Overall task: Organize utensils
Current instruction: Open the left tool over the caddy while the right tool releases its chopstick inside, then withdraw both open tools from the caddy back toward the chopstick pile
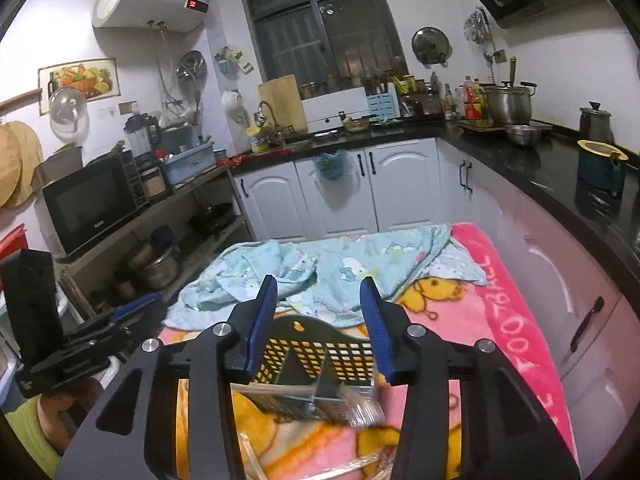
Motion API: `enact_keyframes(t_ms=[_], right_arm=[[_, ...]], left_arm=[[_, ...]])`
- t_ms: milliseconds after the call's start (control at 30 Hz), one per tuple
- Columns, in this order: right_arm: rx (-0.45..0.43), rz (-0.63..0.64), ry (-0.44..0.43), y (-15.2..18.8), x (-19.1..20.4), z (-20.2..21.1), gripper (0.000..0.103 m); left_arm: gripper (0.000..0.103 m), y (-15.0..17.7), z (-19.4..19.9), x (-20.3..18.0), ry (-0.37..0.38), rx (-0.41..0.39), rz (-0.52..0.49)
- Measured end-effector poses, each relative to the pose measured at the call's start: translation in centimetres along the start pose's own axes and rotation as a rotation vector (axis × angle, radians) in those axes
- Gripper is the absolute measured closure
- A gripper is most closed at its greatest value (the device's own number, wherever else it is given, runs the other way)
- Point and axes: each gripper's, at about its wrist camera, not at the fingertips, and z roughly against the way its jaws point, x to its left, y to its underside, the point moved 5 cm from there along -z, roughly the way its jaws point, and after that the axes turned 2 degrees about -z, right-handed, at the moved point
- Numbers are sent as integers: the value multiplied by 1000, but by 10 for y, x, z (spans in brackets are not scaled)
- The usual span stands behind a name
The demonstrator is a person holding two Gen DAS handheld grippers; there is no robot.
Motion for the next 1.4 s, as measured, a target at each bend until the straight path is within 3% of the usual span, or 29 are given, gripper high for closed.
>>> enact_keyframes(t_ms=[233,600,1400], right_arm=[[-37,31,36,9,-8,24,46],[-43,86,66,48,-9,61,35],[80,106,91,126,-5,73,32]], left_arm=[[11,7,31,5,-40,-64,20],[11,45,53,5,-74,-37,30],[11,126,66,13,-118,115,54]])
